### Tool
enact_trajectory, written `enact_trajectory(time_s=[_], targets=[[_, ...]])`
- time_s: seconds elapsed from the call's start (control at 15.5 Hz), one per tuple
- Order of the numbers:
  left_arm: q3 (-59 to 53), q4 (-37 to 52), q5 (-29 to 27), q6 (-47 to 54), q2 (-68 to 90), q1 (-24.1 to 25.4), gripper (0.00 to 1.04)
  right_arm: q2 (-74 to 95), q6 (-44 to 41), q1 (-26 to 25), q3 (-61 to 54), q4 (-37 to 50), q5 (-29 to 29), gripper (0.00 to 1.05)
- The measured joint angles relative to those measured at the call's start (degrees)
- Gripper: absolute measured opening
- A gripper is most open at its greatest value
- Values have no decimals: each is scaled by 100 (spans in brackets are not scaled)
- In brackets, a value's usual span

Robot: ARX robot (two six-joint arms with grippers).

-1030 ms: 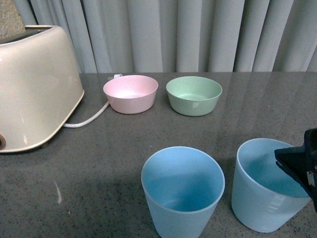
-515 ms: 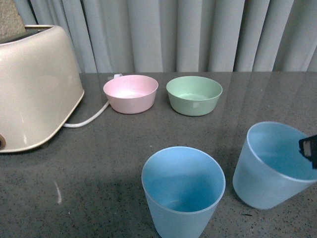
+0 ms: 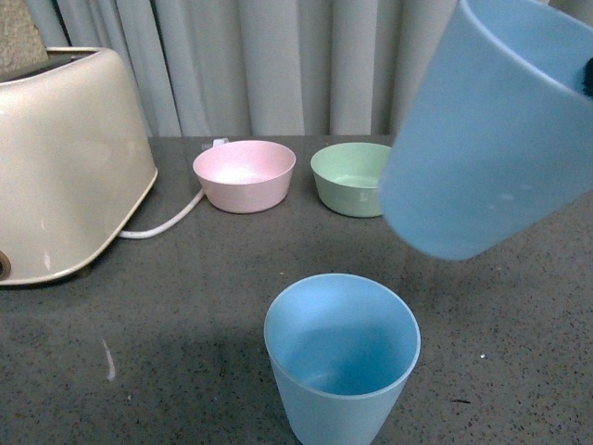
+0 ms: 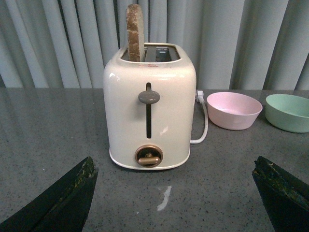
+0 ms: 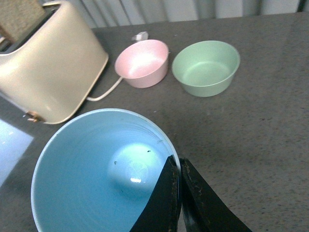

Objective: Stack blue cups with both arms

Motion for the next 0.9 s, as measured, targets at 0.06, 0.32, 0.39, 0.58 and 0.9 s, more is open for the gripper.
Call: enact_trajectory(time_s=[0.06,0.32,0.39,0.58,0.9], targets=[[0,0,0,0,0,0,98,2,42,140,0,-33,-13,2],[0,0,0,0,0,0,98,111,317,581,-17,61,136,2],[0,0,0,0,0,0,98,162,352,656,-31,131,177,2],[0,0,0,0,0,0,98,269,417,730,-52,179,197,2],[0,0,0,0,0,0,98,501,367,885,-136,186,116,2]])
